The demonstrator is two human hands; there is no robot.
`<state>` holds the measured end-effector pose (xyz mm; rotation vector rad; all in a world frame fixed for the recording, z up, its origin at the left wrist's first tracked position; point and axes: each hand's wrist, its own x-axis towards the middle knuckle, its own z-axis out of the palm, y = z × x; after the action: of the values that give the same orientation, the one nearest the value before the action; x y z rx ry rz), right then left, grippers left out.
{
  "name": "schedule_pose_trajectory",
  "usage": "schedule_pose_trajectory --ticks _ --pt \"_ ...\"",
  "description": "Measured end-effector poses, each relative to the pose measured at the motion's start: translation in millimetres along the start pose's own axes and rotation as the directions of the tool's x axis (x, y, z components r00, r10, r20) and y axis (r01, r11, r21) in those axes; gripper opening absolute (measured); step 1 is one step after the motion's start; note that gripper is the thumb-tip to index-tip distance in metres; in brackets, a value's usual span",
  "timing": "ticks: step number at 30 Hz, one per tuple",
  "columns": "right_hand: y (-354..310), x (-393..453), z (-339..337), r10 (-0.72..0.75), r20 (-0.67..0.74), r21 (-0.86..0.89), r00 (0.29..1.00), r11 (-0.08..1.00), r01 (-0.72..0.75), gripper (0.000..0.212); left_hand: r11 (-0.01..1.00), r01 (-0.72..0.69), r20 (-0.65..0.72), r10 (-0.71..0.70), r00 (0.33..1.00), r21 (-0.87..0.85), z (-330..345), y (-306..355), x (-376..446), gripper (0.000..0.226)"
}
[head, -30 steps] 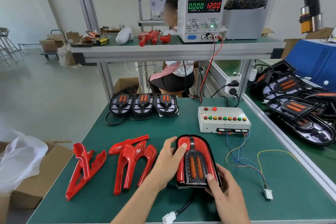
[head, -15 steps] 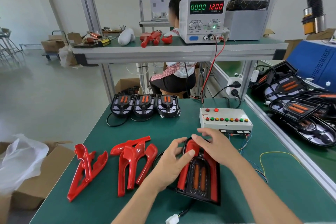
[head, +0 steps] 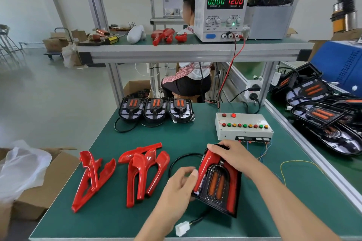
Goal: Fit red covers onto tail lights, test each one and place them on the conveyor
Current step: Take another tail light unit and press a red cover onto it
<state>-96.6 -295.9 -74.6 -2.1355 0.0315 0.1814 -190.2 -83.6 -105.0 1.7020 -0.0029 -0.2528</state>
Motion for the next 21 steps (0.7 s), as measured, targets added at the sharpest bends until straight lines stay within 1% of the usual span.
schedule_pose_trajectory --ticks 3,4,6,9,11,14,18,20,21 --pt "-0.7 -1.3 3.0 0.009 -0.029 -0.001 1.0 1.0 -0.009 0.069 0.998 -0.052 -0.026 0.053 0.998 0.048 10.9 -2.7 -8.5 0.019" --pt "-1.3 -1.8 4.3 0.009 -0.04 -0.009 0.999 1.0 -0.01 0.071 0.996 -0.073 -0.049 0.075 0.996 0.052 14.6 -2.9 -10.9 0.02" --pt "-2.5 -2.2 5.6 0.011 -0.061 -0.017 0.998 1.0 -0.012 0.071 0.987 -0.113 -0.104 0.125 0.987 0.112 19.0 -1.9 -13.0 0.023" --pt "-3.0 -2.8 4.5 0.013 -0.067 -0.02 0.998 1.0 -0.014 0.072 0.968 -0.161 -0.128 0.188 0.974 0.194 20.6 1.2 -14.4 0.022" --pt "-1.7 -3.5 3.2 0.023 -0.066 -0.026 0.998 0.999 -0.025 0.073 0.938 -0.201 -0.133 0.246 0.96 0.282 21.7 3.5 -16.5 0.025" --pt "-0.4 -4.4 2.3 0.037 -0.06 -0.028 0.998 0.999 -0.039 0.072 0.855 -0.25 -0.124 0.339 0.933 0.455 24.9 6.0 -20.9 0.03" --pt "0.6 -4.2 2.2 0.048 -0.061 -0.026 0.997 0.998 -0.05 0.073 0.812 -0.251 -0.136 0.372 0.918 0.526 25.6 9.1 -21.8 0.034" --pt "0.2 -4.4 2.3 0.048 -0.077 -0.048 0.996 0.997 -0.052 0.074 0.788 -0.226 -0.152 0.373 0.915 0.573 27.4 10.2 -21.3 0.035" --pt "-0.3 -4.9 2.7 0.049 -0.086 -0.062 0.995 0.997 -0.054 0.075 0.759 -0.206 -0.161 0.378 0.912 0.618 28.6 10.3 -20.9 0.034"
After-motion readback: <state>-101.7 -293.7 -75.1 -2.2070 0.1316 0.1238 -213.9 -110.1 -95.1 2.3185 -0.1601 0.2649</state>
